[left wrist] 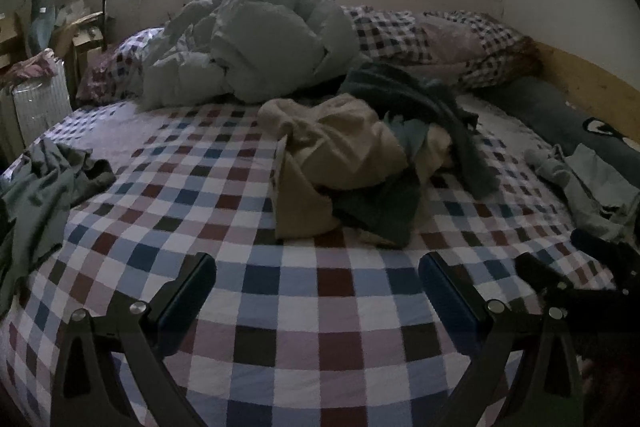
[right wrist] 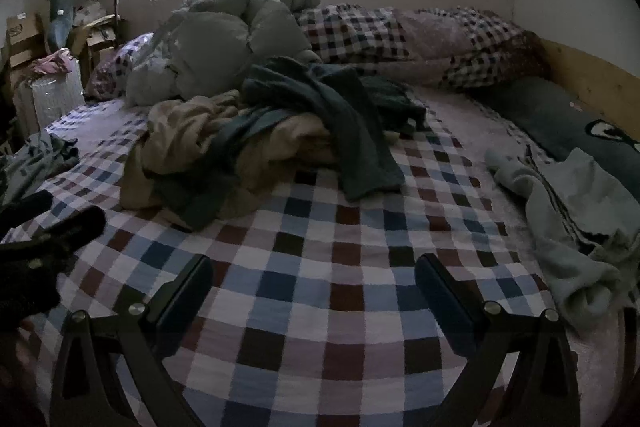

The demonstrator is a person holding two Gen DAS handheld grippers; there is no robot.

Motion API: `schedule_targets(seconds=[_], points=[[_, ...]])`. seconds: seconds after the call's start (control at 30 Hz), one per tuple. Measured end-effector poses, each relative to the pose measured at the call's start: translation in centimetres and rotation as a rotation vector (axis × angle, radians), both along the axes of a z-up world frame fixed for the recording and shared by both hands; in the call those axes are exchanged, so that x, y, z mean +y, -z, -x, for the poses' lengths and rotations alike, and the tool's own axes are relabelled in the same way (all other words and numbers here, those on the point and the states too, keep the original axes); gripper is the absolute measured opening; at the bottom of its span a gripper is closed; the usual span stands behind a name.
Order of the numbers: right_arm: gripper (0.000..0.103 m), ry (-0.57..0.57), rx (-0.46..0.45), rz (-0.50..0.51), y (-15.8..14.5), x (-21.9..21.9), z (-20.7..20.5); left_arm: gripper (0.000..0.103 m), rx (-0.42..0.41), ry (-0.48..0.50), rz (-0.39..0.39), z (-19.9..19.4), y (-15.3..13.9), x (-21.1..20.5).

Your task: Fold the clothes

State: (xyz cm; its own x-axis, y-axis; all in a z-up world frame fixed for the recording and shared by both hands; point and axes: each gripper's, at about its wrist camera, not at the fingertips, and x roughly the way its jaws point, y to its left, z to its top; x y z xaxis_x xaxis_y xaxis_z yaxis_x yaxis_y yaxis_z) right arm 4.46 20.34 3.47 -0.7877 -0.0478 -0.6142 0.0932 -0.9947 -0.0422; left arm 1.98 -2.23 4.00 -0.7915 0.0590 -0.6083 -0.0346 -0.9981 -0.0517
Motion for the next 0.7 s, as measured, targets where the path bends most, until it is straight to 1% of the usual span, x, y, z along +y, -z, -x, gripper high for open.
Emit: schedule_targets(seconds=[0.1, 0.2, 0.33, 0.43, 0.7], points=[[0.103, 0.019, -0.039, 0.011, 0.6, 0.7, 0.5, 0.103, -0.018, 0.012, 0.03, 0.2, 0.9, 0.0], [0.103, 0.037, -0.077, 0.023, 1.2, 1.4, 0.9, 0.103, -0.054, 0.016, 0.049, 0.6, 1.9, 0.0], [0.103, 0.054, -0.124, 0.031, 2.1, 2.2, 1.4, 0.103, -0.121, 0.028, 0.034, 1.3, 3.2, 0.2], [0.103, 0.057, -0.153, 0.035, 2.8, 2.5, 1.5, 0.103, -0.126, 0.027, 0.03, 1.4, 3.4, 0.2], [0.103, 0.051, -0.172, 0.033, 3.5, 2.4, 1.7, 0.103, -0.131, 0.023, 0.031, 1.5, 3.7, 0.4]])
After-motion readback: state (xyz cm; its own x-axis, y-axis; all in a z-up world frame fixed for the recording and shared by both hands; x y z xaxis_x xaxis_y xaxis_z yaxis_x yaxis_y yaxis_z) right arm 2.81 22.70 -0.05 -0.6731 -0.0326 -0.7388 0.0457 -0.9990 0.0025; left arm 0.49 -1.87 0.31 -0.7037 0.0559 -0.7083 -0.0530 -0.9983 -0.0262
